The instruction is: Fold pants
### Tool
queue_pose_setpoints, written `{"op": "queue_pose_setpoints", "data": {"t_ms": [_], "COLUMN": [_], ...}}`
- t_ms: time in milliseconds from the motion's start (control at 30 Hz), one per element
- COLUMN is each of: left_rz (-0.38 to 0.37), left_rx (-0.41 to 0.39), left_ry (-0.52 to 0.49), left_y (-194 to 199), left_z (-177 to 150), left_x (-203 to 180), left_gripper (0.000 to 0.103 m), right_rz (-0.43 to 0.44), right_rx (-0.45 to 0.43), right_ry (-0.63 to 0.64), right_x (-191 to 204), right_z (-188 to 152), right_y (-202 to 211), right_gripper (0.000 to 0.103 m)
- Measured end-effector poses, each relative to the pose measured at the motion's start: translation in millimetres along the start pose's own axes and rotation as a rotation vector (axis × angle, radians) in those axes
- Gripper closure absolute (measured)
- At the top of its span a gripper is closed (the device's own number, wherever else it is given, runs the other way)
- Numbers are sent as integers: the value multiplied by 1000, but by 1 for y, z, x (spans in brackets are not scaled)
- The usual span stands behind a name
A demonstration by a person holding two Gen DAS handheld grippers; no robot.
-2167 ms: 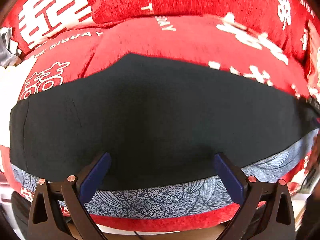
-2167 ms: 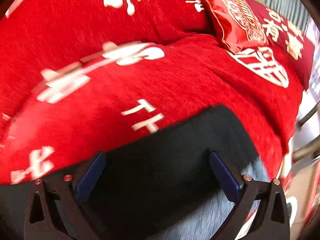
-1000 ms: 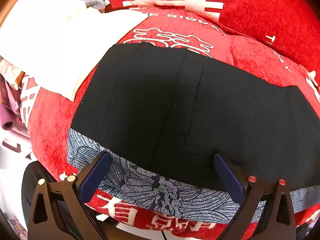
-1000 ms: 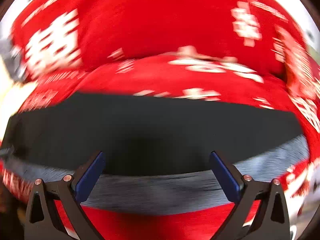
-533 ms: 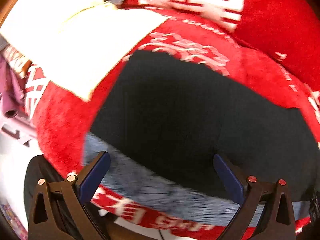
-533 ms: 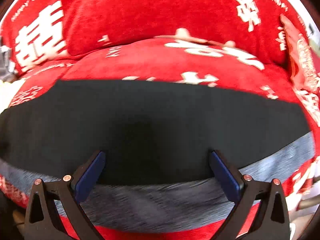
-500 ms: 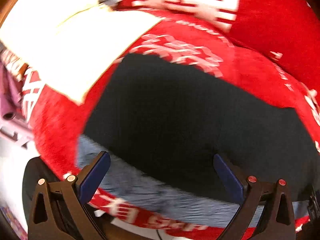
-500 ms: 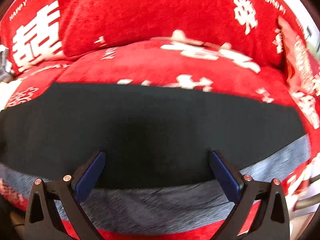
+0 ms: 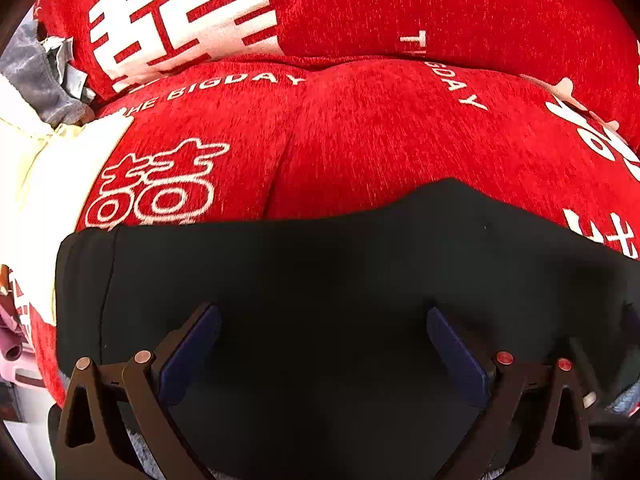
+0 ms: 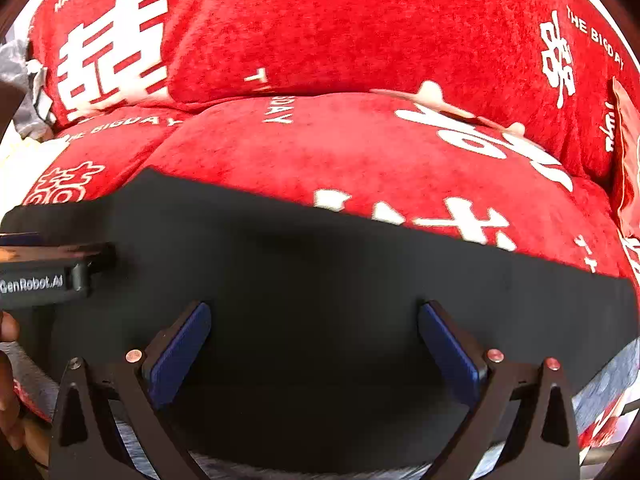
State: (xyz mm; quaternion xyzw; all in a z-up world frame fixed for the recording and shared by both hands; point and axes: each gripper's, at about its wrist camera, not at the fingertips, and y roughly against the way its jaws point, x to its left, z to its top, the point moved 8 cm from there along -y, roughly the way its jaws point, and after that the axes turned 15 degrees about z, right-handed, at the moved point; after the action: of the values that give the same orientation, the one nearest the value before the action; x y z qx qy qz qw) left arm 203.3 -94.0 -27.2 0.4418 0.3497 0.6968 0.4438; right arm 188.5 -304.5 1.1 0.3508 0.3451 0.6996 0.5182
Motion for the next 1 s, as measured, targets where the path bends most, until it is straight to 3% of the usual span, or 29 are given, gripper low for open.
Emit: {"op": "queue_pose_setpoints", "data": {"t_ms": [100, 267, 367, 433, 533, 733, 1000], "left_rz": [-33, 10, 33, 7, -31, -64, -53], "left_rx": [28, 67, 76, 70, 43, -19, -13], "left_ry": [23, 78, 102, 99, 63, -41, -91], "left_y": [-5, -14, -11, -3, 15, 46, 34], "left_z": [3, 6, 3, -3, -12, -23, -28], "left_x": [7, 26, 34, 31, 16, -24, -40], "left_gripper": [0, 0, 0, 0, 0, 0, 0], "right_rz": [-40, -80, -110, -153, -128, -31, 4], "right_rx": [-12, -33, -36, -32, -24, 13, 23], "right_ry": [-58, -131, -150, -181, -186, -72, -25], "right_x": [-34, -88, -104, -109, -98, -42, -23], "right_z": [8, 14, 12, 8, -3, -21, -24], "right_y": [3, 12, 19, 27, 34, 33, 23], "right_gripper": [0, 0, 0, 0, 0, 0, 0]}}
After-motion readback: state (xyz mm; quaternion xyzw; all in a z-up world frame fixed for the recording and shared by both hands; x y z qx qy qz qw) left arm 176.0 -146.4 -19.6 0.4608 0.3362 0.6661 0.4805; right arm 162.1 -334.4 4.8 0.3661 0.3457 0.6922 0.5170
